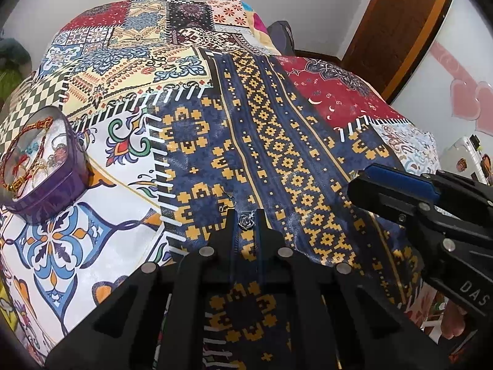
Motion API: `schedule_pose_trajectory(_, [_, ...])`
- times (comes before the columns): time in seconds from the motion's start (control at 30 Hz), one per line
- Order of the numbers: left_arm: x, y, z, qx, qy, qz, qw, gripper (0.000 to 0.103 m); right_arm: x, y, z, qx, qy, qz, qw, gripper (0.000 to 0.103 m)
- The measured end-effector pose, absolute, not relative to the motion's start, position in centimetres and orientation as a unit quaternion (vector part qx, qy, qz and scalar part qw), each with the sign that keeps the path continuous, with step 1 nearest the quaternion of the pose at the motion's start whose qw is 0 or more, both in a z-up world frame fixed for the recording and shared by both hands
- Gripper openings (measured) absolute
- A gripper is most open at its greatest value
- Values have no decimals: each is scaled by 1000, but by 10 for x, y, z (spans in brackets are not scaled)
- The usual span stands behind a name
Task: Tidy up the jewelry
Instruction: 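Carry the silver ring in the right tool toward the heart tin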
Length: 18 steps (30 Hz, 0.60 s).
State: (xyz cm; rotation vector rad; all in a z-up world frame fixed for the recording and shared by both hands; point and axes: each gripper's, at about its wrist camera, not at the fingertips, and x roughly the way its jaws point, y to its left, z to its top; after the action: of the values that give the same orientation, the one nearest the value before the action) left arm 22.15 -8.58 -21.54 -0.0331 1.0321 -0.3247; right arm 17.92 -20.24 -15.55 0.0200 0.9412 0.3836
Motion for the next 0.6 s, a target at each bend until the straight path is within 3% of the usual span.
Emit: schedule_pose_trajectory(0.6, [194,-33,-163,-45,428,-113,896,9,177,-178,-127,5,419,202,885,20])
